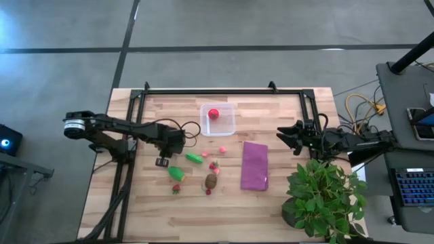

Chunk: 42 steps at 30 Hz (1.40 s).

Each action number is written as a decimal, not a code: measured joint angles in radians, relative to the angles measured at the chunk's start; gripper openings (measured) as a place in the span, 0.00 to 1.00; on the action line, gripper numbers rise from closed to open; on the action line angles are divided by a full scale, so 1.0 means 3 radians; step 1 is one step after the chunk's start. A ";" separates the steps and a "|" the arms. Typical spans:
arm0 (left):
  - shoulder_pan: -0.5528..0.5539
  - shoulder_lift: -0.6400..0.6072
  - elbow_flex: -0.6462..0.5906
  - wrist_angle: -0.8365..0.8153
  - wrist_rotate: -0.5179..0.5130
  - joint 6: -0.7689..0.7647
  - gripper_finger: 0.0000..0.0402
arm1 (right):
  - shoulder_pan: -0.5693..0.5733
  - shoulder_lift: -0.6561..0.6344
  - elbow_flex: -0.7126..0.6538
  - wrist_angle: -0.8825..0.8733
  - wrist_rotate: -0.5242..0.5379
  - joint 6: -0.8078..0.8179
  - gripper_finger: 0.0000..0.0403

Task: Pick and placing Produce into tupperware
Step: Put the top red cherry into the white bin, then put the green corn into the white bin

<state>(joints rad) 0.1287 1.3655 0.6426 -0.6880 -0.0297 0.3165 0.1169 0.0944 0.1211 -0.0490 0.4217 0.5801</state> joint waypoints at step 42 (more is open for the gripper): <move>0.0614 0.1590 0.2541 0.0353 -0.0855 -0.0078 0.50 | 0.0001 0.0000 0.0000 0.0003 0.0000 0.0011 0.54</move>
<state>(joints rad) 0.3130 1.8425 1.4049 -0.5820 -0.2863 0.2930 0.1171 0.0944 0.1211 -0.0483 0.4216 0.5836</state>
